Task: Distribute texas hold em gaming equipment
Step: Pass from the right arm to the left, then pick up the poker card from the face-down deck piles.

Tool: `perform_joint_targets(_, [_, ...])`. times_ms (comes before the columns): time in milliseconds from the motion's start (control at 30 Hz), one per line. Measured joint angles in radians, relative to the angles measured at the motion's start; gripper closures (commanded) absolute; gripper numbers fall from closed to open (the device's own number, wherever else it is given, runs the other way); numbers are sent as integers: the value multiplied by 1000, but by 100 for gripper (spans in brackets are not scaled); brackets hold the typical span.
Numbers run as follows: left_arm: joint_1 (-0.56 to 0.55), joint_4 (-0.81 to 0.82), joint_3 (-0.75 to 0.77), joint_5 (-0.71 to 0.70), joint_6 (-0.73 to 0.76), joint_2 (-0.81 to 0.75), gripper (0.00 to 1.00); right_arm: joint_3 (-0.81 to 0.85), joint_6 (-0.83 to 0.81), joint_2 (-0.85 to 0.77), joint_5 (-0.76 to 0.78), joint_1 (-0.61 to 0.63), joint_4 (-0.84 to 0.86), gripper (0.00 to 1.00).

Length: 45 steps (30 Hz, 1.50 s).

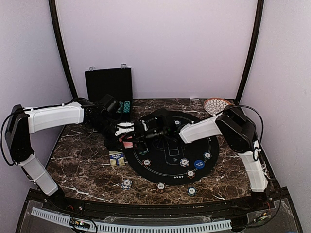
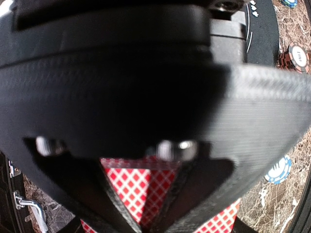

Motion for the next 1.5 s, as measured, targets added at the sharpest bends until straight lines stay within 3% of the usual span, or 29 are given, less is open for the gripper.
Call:
perform_joint_targets(300, [0,-7,4,-11,0,0,54,-30,-55,-55,41,-8,-73,50])
perform_joint_targets(433, [0,-9,6,-19,0,0,55,-48,-72,-75,50,-14,-84,57])
perform_joint_targets(867, [0,-18,6,-35,0,0,56,-102,-79,-142,63,-16,-94,57])
perform_joint_targets(1167, [0,-17,5,-48,0,0,58,-125,-69,-175,59,-22,-83,84])
perform_joint_targets(1500, [0,-11,-2,-64,1,0,60,-142,-51,-175,48,-26,-70,100])
